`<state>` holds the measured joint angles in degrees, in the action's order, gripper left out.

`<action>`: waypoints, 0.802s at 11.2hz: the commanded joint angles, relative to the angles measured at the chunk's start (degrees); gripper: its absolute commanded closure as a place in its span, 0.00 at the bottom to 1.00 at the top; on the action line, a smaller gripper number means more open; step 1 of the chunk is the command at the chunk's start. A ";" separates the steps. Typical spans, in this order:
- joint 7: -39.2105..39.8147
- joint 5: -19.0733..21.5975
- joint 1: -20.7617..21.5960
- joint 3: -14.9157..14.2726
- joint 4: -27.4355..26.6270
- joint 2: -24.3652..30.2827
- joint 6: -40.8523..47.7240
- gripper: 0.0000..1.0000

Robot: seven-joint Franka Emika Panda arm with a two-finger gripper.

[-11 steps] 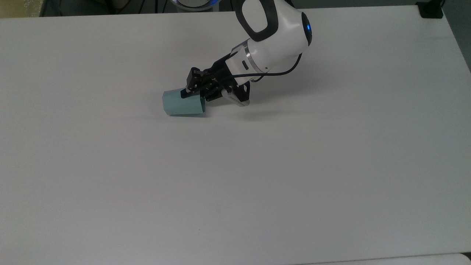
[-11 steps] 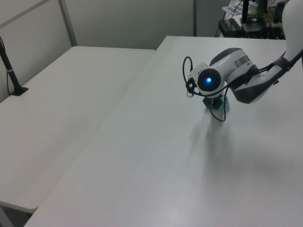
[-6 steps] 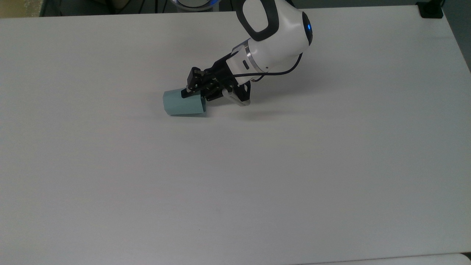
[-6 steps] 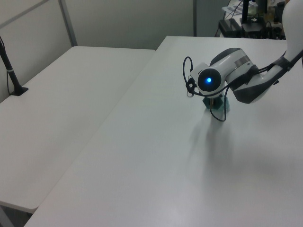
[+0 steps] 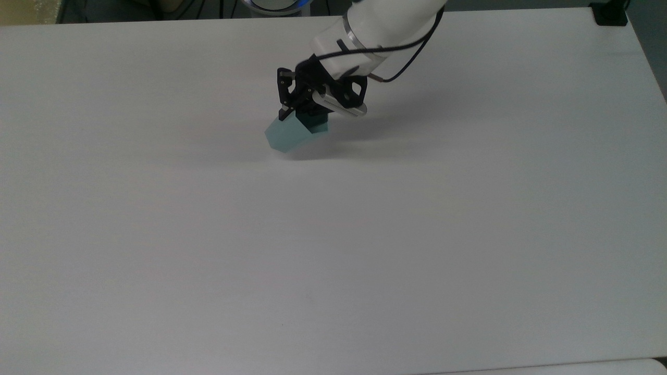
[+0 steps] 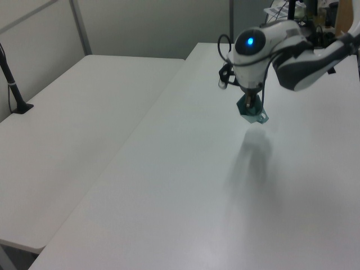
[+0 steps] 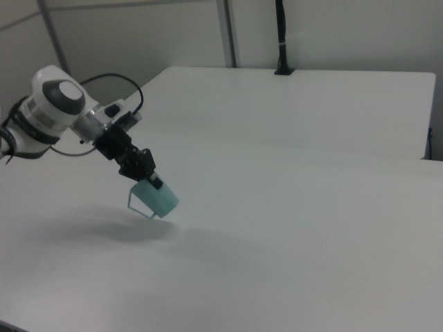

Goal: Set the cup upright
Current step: 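Lift and rotate the cup so its opening faces up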

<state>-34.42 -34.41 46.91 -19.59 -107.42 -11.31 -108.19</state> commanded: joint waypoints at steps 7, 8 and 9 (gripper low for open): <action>23.15 41.60 -15.34 -0.54 -4.53 6.74 -11.85 1.00; 23.26 42.75 -16.57 -0.54 -6.90 6.83 -16.57 1.00; 23.26 44.16 -17.72 -0.54 -9.62 6.83 -21.92 1.00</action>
<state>-12.84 6.21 31.10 -20.23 -109.85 -7.13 -120.24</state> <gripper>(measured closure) 0.960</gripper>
